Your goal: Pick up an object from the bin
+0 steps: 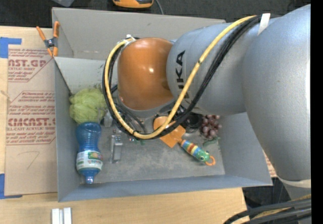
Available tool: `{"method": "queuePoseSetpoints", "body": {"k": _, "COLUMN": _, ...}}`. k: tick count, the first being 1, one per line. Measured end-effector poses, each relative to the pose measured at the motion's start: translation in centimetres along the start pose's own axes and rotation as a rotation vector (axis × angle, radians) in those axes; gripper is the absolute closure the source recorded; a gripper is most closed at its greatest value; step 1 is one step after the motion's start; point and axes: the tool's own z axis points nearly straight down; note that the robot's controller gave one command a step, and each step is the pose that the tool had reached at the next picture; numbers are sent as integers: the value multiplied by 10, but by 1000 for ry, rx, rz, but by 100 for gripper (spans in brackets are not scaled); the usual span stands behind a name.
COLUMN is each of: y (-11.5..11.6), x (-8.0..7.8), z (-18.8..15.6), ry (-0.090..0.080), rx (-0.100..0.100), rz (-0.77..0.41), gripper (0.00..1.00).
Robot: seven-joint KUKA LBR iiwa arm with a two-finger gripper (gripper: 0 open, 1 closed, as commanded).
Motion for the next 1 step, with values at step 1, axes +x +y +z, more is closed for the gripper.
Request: {"method": "queuePoseSetpoints", "body": {"k": 1, "y": -1, "x": -2, "z": -5, "ry": -8, "rx": -2, "rz": 3, "gripper": 0}}
